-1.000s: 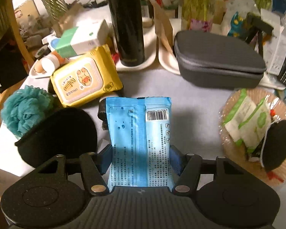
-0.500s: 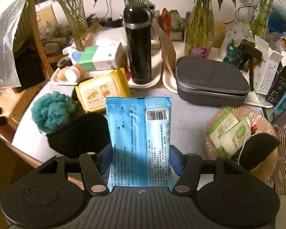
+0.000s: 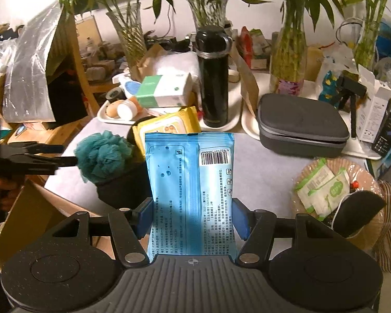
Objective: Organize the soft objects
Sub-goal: 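Lift the blue packet with the right gripper while the left tool approaches the teal sponge, then grasp the teal mesh sponge with the left gripper and lift it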
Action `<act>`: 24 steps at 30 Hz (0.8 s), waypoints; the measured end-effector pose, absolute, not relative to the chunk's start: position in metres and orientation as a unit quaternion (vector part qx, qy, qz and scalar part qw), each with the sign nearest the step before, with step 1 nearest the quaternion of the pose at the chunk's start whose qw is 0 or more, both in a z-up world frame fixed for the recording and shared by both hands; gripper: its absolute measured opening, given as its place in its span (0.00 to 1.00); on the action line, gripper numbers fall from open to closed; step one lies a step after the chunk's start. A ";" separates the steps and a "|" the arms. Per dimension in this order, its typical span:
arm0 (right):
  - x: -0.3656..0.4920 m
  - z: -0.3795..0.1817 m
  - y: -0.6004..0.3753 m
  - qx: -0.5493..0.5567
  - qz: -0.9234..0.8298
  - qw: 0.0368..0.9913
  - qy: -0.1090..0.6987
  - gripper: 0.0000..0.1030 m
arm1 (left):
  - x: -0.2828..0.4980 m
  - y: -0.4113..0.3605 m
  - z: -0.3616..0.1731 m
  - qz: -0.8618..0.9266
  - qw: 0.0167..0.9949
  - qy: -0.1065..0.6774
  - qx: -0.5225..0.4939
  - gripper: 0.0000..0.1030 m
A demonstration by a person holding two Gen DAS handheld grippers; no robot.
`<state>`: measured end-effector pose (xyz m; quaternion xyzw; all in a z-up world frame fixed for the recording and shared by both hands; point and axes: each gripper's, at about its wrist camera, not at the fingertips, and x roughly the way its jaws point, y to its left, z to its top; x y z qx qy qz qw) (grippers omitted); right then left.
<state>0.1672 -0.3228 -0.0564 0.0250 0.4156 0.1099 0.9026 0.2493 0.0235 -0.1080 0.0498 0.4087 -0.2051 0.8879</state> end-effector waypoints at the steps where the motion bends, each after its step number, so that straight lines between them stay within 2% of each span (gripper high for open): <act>1: 0.167 -0.055 -0.322 0.024 0.112 0.903 0.415 0.63 | 0.252 0.023 -0.111 -0.206 0.887 0.409 0.052 0.69; 8: 0.165 -0.058 -0.324 0.030 0.114 0.901 0.418 0.63 | 0.272 0.014 -0.133 -0.224 0.877 0.420 0.060 0.67; 11: 0.164 -0.061 -0.324 0.031 0.115 0.899 0.420 0.63 | 0.278 0.013 -0.138 -0.223 0.873 0.430 0.053 0.49; 13: 0.163 -0.060 -0.324 0.032 0.115 0.900 0.420 0.63 | 0.279 0.015 -0.137 -0.220 0.873 0.433 0.039 0.30; 15: 0.162 -0.059 -0.325 0.033 0.114 0.901 0.418 0.63 | 0.278 0.018 -0.133 -0.216 0.877 0.428 0.029 0.24; 19: 0.161 -0.056 -0.324 0.033 0.115 0.903 0.413 0.63 | 0.273 0.019 -0.129 -0.211 0.881 0.422 0.035 0.18; 24: 0.157 -0.054 -0.320 0.037 0.120 0.903 0.410 0.63 | 0.266 0.020 -0.118 -0.208 0.887 0.411 0.028 0.17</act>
